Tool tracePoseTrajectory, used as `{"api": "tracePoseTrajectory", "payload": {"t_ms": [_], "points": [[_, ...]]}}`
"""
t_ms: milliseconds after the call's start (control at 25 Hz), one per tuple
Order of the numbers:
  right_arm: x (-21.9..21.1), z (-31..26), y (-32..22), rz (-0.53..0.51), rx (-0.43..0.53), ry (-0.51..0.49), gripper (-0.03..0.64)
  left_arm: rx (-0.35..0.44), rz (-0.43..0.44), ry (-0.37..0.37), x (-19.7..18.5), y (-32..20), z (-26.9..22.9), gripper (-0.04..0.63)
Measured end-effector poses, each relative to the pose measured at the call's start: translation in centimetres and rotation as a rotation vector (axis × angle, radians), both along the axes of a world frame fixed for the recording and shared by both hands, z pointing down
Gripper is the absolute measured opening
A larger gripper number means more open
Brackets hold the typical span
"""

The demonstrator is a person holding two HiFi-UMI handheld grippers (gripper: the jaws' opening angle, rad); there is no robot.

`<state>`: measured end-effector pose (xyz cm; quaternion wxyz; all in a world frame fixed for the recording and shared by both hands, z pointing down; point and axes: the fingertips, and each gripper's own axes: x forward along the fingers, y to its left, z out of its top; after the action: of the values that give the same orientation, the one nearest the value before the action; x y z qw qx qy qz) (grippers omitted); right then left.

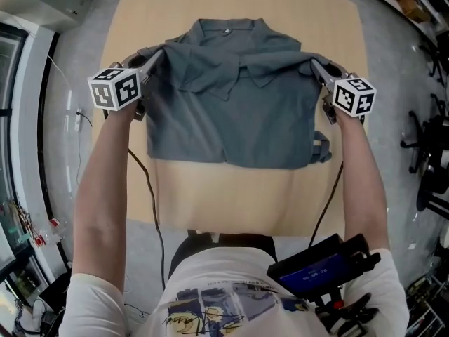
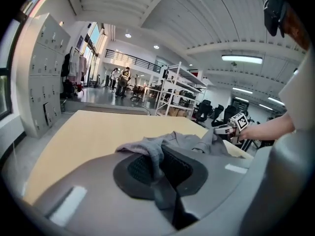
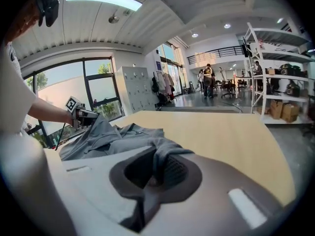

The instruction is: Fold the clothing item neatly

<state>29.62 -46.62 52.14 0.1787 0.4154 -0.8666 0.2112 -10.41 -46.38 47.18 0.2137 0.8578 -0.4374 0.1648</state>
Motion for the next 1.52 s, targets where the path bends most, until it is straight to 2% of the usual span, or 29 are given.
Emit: {"api": "tracePoseTrajectory", "payload": {"t_ms": [80, 200, 400, 520, 880, 1240, 1520], "points": [[0.0, 1.5, 0.0, 0.015, -0.040, 0.015, 0.018, -0.030, -0.039, -0.036, -0.5, -0.2, 1.5, 0.044], [0.2, 3.5, 0.4, 0.027, -0.106, 0.044, 0.079, -0.103, -0.057, -0.061, -0.8, 0.0, 3.7, 0.184], [1.0, 4.4, 1.4, 0.064, -0.131, 0.051, 0.170, -0.151, -0.055, -0.088, -1.3, 0.8, 5.5, 0.257], [1.7, 4.7, 2.1, 0.089, -0.154, 0.047, 0.216, -0.160, -0.053, -0.086, -1.5, 1.1, 5.5, 0.279], [2.3, 4.4, 5.6, 0.094, -0.173, 0.079, 0.225, -0.127, -0.070, -0.198, -3.0, 3.7, 4.9, 0.282], [0.8, 2.8, 11.3, 0.086, -0.149, 0.098, 0.225, -0.070, -0.090, -0.180, -5.2, 9.0, 2.9, 0.282], [-1.4, 1.7, 19.2, 0.107, -0.136, 0.125, 0.224, -0.082, -0.068, -0.179, -6.2, 17.8, 3.1, 0.282]]}}
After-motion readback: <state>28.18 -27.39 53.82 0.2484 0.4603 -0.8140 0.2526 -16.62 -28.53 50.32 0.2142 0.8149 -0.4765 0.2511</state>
